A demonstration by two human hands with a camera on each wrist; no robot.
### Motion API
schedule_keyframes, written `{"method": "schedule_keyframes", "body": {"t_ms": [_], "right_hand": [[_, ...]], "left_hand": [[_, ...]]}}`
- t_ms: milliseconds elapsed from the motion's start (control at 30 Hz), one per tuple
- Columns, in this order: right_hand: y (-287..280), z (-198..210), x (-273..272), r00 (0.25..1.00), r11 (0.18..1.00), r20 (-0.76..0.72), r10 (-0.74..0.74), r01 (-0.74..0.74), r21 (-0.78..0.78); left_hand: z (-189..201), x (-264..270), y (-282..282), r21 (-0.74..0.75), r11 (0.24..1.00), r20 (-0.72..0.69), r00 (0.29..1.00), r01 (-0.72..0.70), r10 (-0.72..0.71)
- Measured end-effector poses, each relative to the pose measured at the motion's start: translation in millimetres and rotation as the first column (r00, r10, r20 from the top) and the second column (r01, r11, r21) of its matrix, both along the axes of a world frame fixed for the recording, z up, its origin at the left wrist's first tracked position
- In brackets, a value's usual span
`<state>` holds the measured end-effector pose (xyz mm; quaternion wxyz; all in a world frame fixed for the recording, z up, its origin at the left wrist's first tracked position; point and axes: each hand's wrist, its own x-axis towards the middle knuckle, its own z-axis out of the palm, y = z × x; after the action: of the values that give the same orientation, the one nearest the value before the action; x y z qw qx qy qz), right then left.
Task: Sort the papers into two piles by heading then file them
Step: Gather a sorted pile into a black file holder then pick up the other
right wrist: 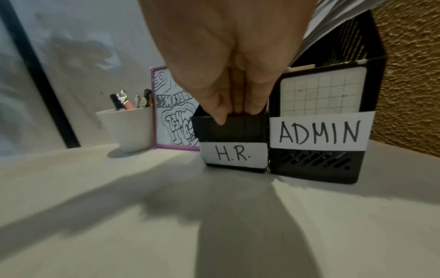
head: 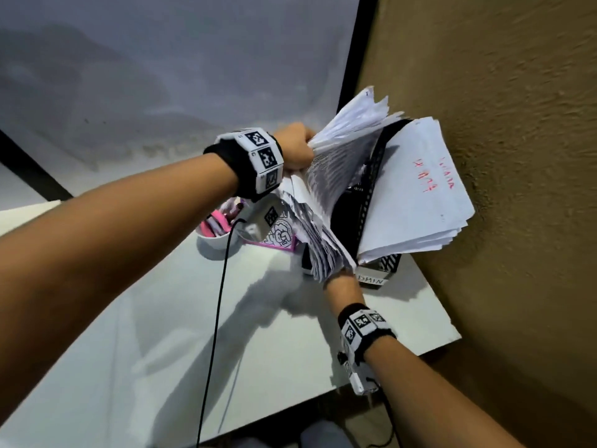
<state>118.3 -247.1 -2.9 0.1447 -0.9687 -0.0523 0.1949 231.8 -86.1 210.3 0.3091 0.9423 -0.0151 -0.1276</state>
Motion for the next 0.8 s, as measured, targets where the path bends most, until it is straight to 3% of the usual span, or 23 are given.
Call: {"method": "schedule_keyframes", "body": {"t_ms": [133,233,367,500,600,700,733,800], "right_hand": [[1.8,9.8,-3.4,1.0,0.999,0.026,-0.011,0.01,0.052],[-3.8,1.4,-8.0,0.975,0.993,0.195,0.111,-0.117,0.023],[-7.3,-2.2,-9.2,0.956,0.973,0.196,0.217,-0.228,0.033],[-10.2,-5.6,-13.4,0.953,0.971,0.2,0.226,-0.238,0.037],[-14.5,2.2,-17.9,0.938,0.96,0.236,0.255,-0.274,0.051],[-12.1,2.3,-19.7,0.932,0.959,0.227,0.282,-0.28,-0.04],[-11.6,1.5,-19.2,0.942,0.961,0.187,0.277,-0.275,-0.037],[-11.7,-7.1,-15.7,0.926,0.957,0.243,0.288,-0.289,-0.029]], "left_hand": [[-9.9,18.6,-14.9,0.047,0.999,0.014,1.0,-0.016,0.016],[-18.4,25.8,-28.6,0.13,0.991,0.032,0.999,0.004,-0.008],[-43.3,31.6,-41.7,0.191,0.981,0.041,0.998,0.032,-0.041],[-79.6,26.8,-47.0,0.255,0.966,-0.022,0.999,0.029,-0.024],[-96.7,27.5,-53.1,0.192,0.981,-0.007,1.0,-0.005,0.007],[-103.3,25.3,-60.7,0.141,0.988,0.027,0.998,-0.06,0.057],[-107.7,23.6,-63.1,0.129,0.99,0.031,0.998,-0.054,0.051],[-116.0,17.8,-65.3,0.077,0.997,0.027,1.0,0.005,-0.007]]}}
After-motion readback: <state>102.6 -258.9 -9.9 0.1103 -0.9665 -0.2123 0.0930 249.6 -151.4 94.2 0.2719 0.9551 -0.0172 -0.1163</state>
